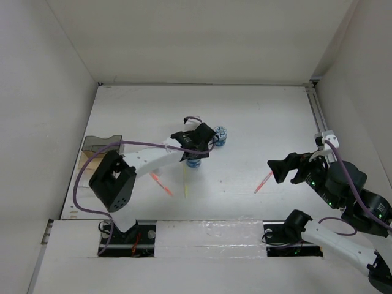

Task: Sort the stationery into containers
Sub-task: Grab a piece of stationery with the left arm, then place the stationery into the container

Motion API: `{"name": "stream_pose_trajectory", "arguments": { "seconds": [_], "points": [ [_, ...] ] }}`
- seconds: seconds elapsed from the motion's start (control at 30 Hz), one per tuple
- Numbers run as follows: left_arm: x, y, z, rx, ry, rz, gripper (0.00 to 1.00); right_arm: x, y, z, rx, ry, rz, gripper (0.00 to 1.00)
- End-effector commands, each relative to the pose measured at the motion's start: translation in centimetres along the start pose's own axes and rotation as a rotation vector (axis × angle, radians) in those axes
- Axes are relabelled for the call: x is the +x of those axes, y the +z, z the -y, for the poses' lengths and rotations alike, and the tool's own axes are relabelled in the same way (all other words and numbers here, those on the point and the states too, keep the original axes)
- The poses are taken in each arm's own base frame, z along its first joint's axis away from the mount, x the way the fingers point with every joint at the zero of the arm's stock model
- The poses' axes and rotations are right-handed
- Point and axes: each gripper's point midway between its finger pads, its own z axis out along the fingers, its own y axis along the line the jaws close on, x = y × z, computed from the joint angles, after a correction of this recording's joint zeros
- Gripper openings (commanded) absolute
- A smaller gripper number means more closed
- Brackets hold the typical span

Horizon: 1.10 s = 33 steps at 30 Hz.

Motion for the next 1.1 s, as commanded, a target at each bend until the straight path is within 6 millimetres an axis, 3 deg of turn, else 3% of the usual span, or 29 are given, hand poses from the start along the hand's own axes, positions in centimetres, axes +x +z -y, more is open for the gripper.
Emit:
{"name": "stream_pose_trajectory", "arguments": {
  "seconds": [0.0, 0.1, 0.2, 0.33, 0.47, 0.57, 0.6, 0.8, 0.93, 1.07],
  "points": [
    [-6.1, -4.8, -0.4, 0.074, -0.091, 0.127, 0.00, -0.8, -0.3, -0.5, -0.030, 0.023, 0.038, 1.00],
    [-8.1, -5.9, -1.6, 0.064, -0.112, 0.164, 0.00, -0.8, -0.3, -0.5, -0.030, 0.023, 0.038, 1.00],
    [-10.2, -5.9, -4.6, 0.010, -0.164, 0.189, 0.00, -0.8, -0.3, -0.5, -0.030, 0.023, 0.038, 1.00],
    [-13.7, -5.6, -9.8, -0.085, -0.263, 0.222, 0.00, -0.8, -0.3, -0.7, -0.039, 0.023, 0.035, 1.00],
    [-16.8, -5.4, -17.8, -0.235, -0.464, 0.265, 0.00, -0.6, -0.4, -1.1, -0.064, 0.012, 0.025, 1.00],
    [-18.1, -5.7, -21.4, -0.263, -0.545, 0.289, 0.00, -0.9, -0.4, -1.5, -0.089, 0.007, 0.034, 1.00],
    [-18.3, -5.7, -23.6, -0.301, -0.585, 0.297, 0.00, -0.8, -0.4, -1.8, -0.102, 0.006, 0.029, 1.00],
    [-20.5, -7.8, -28.4, -0.405, -0.670, 0.350, 0.00, -0.5, -0.1, -2.4, -0.133, -0.025, 0.019, 1.00],
    [-19.9, -7.3, -33.5, -0.498, -0.759, 0.327, 0.00, -0.3, 0.1, -2.5, -0.143, -0.035, 0.016, 1.00],
    [-19.7, -7.1, -36.4, -0.544, -0.792, 0.329, 0.00, -0.3, 0.0, -2.7, -0.155, -0.044, 0.012, 1.00]
  ]
}}
